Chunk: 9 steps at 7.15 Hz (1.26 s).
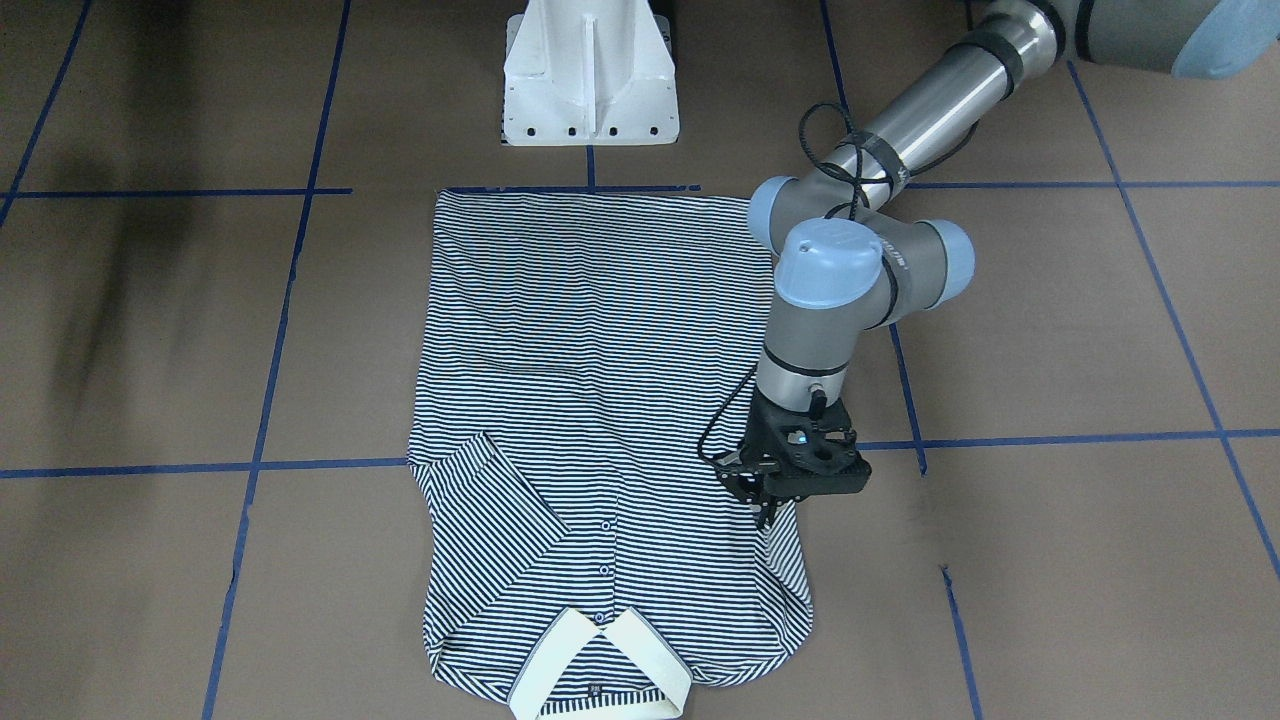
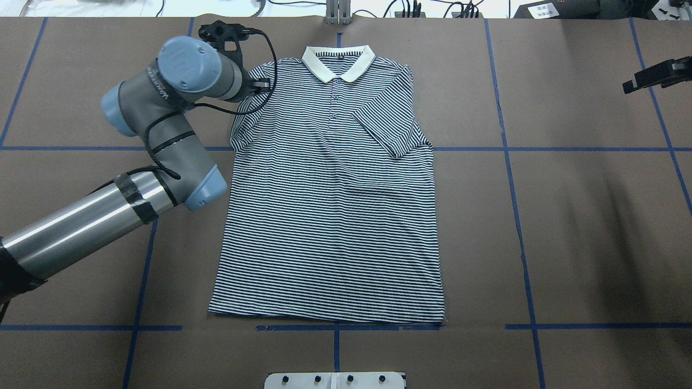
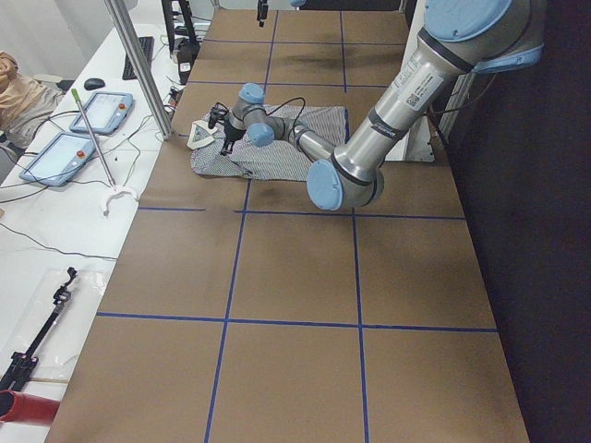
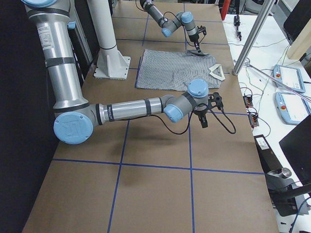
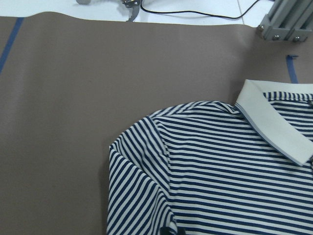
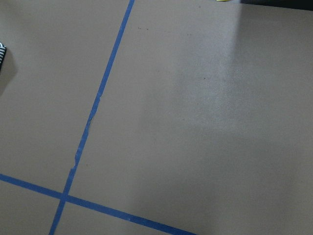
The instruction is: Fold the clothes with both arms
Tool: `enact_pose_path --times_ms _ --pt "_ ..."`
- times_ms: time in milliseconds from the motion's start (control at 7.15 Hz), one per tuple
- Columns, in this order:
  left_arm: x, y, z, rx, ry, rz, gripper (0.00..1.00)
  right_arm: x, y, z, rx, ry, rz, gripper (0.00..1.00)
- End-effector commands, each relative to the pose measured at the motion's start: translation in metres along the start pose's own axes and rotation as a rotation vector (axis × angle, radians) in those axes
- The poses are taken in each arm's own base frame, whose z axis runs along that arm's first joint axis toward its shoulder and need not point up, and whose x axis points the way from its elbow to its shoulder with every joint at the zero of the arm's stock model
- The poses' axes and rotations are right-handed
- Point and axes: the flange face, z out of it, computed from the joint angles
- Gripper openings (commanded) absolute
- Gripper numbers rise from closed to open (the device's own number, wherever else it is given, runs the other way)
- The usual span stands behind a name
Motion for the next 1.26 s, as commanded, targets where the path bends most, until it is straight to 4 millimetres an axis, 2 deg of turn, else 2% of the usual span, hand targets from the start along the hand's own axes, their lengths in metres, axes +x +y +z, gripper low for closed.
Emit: enact_pose_path --times_ms 0,140,280,420,560,700,840,979,1119 --pt "0.031 0.012 0.016 -0.014 -0.039 -0.029 0.44 -0.002 -0.001 -0.001 0.003 -0.002 -0.001 1.0" --pt "0.031 0.017 0.016 -0.018 -0.035 -0.01 0.99 -0.006 -0.004 -0.004 0.009 -0.004 0.002 1.0" --pt "0.042 0.015 -0.003 -0.01 0.005 0.012 1.0 -0.012 -0.008 -0.007 0.018 -0.01 0.003 1.0" --pt "0.041 0.02 -0.023 -0.021 0.055 0.069 1.0 -0.027 -0.01 -0.015 0.032 -0.023 0.047 1.0" --pt "0.022 0.035 -0.046 -0.062 0.106 0.114 1.0 -0.061 -0.007 -0.018 0.035 -0.054 0.115 1.0" --pt "0.004 0.045 -0.076 -0.06 0.127 0.127 1.0 -0.102 0.002 -0.015 0.025 -0.087 0.168 1.0" --pt "-0.004 0.055 -0.106 -0.065 0.132 0.131 1.0 -0.148 0.025 -0.013 0.008 -0.117 0.197 1.0" --pt "-0.012 0.087 -0.139 -0.094 0.171 0.15 1.0 -0.2 0.064 -0.012 -0.007 -0.134 0.241 1.0" --pt "-0.03 0.124 -0.165 -0.12 0.209 0.155 1.0 -0.242 0.111 -0.009 -0.02 -0.131 0.271 1.0"
